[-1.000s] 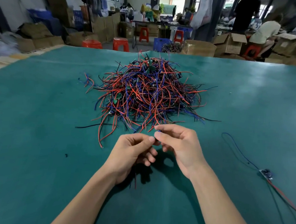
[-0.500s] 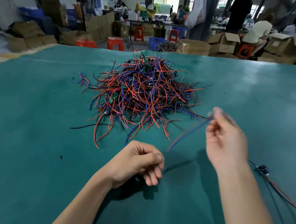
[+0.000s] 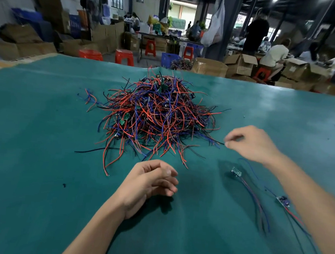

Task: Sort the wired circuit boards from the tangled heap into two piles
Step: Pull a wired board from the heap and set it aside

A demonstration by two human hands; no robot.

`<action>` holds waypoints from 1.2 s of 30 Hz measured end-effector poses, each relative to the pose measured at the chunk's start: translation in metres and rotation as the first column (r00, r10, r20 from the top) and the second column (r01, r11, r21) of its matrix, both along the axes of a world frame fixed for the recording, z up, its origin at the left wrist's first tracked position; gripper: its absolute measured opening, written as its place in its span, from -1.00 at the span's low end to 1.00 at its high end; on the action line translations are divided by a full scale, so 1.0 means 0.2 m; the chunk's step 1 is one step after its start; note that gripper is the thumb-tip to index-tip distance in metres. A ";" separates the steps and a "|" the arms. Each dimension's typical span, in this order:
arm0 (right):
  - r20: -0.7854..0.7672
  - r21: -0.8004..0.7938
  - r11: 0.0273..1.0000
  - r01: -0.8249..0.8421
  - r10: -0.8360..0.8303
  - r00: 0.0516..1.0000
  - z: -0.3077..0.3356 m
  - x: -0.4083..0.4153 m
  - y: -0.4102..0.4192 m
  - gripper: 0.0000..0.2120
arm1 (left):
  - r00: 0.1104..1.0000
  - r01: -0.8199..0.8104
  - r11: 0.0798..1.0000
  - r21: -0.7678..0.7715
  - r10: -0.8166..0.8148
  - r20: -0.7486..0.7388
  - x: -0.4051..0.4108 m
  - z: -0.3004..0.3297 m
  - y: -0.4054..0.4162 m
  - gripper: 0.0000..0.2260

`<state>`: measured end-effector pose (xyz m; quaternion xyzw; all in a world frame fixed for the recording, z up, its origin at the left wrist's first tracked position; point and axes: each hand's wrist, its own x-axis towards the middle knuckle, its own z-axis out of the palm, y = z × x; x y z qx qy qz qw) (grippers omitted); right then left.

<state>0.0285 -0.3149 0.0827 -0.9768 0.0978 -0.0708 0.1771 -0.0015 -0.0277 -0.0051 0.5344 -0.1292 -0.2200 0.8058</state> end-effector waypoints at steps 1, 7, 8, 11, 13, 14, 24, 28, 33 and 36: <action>0.024 0.020 1.000 -0.022 0.022 0.999 -0.02 0.10 0.05 -0.86 | 1.000 -0.009 1.000 0.002 0.009 -0.008 0.00 0.00 0.00 -0.96; 0.073 0.136 0.990 0.030 -0.040 0.997 -0.16 0.53 0.28 -0.72 | 0.999 -0.017 0.998 0.058 0.018 -0.027 0.01 -0.02 0.00 -0.97; 0.111 0.154 0.986 0.064 -0.081 0.991 -0.17 0.55 0.29 -0.79 | 0.999 -0.019 0.998 0.060 0.020 -0.028 0.02 -0.02 0.00 -0.97; 0.188 0.291 0.950 0.108 -0.168 0.968 -0.18 0.57 0.30 -0.91 | 0.999 -0.028 0.997 0.070 0.030 -0.035 0.02 -0.02 0.00 -0.94; 0.191 0.516 0.851 0.096 -0.223 0.956 -0.15 0.51 0.30 -0.90 | 0.999 -0.029 0.997 0.071 0.032 -0.041 0.02 -0.03 0.00 -0.93; 0.203 0.624 0.777 0.078 -0.258 0.945 -0.14 0.45 0.29 -0.92 | 0.999 -0.029 0.997 0.072 0.032 -0.044 0.02 -0.03 -0.01 -0.93; 0.242 0.944 0.250 -0.215 -0.084 0.967 -0.26 -0.22 0.56 -0.89 | 0.988 -0.090 0.993 -0.080 0.079 -0.134 0.03 0.01 -0.02 -0.76; 0.121 0.834 0.493 -0.247 0.273 0.954 -0.35 -0.26 0.65 -0.87 | 0.985 -0.105 0.986 -0.133 0.085 -0.149 0.04 0.03 0.00 -0.65; 0.090 0.780 0.502 -0.374 0.501 0.861 -0.36 -0.26 0.67 -0.91 | 0.992 -0.097 0.990 -0.105 0.088 -0.094 0.04 0.02 0.02 -0.66; 0.065 0.823 0.404 -0.399 0.631 0.773 -0.35 -0.27 0.67 -0.89 | 0.993 -0.097 0.994 -0.044 0.094 -0.068 0.04 0.00 0.02 -0.63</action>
